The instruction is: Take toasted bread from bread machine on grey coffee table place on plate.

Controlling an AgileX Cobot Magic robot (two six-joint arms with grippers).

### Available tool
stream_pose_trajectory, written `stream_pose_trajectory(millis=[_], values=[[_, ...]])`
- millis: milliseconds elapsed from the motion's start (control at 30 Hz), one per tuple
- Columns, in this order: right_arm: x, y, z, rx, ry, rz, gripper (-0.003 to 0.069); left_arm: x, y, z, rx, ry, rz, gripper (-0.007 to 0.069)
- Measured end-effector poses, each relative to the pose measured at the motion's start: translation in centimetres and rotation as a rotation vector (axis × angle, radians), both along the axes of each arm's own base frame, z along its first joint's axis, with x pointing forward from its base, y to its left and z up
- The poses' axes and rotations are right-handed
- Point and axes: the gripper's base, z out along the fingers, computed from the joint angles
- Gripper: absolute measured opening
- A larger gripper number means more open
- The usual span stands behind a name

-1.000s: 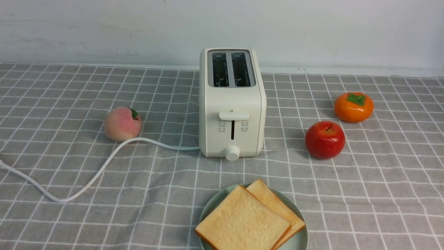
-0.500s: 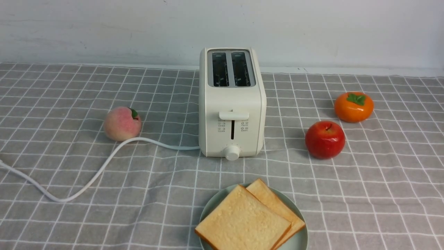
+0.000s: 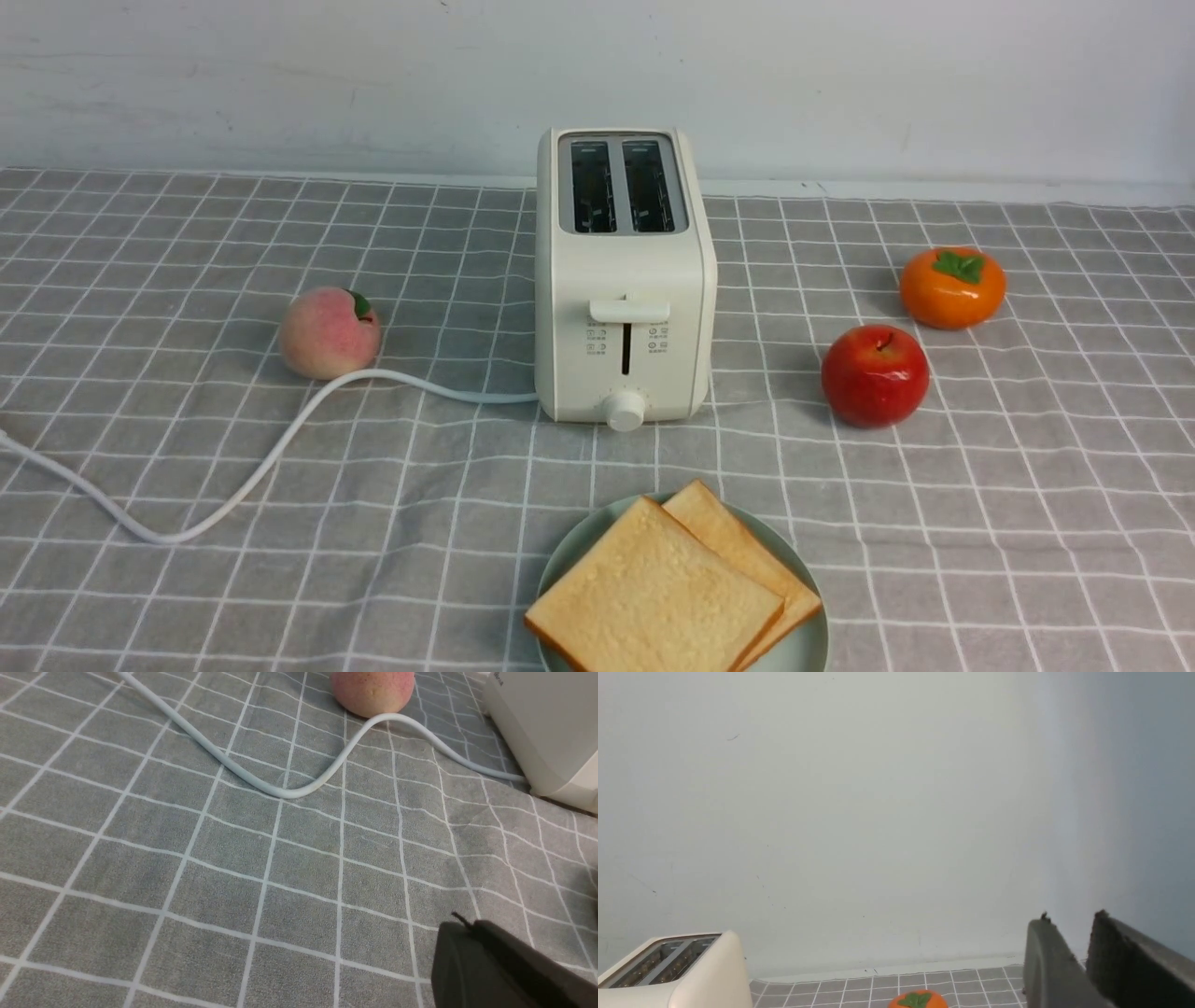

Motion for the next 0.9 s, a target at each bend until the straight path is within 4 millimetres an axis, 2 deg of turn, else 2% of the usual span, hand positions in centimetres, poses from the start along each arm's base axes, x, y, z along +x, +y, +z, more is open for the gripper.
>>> stream_pose_trajectory(millis=[133, 267, 467, 667, 900], values=[[-0.1, 0.6, 0.3, -0.006, -0.034, 0.07, 0.0146, 0.0, 0.0, 0.0, 0.0, 0.0, 0.0, -0.0006], [-0.6, 2.3, 1.2, 0.061, -0.133, 0.292, 0.0152, 0.0, 0.0, 0.0, 0.0, 0.0, 0.0, -0.0003], [-0.2, 2.4, 2.0, 0.109, -0.196, 0.312, 0.0159, 0.0, 0.0, 0.0, 0.0, 0.001, 0.0, -0.0003], [0.2, 2.1, 1.4, 0.122, -0.117, 0.269, 0.016, 0.0, 0.0, 0.0, 0.0, 0.001, 0.0, 0.0001], [0.7, 2.3, -0.5, 0.091, 0.101, 0.261, 0.017, 0.0, 0.0, 0.0, 0.0, 0.001, 0.0, 0.0008]])
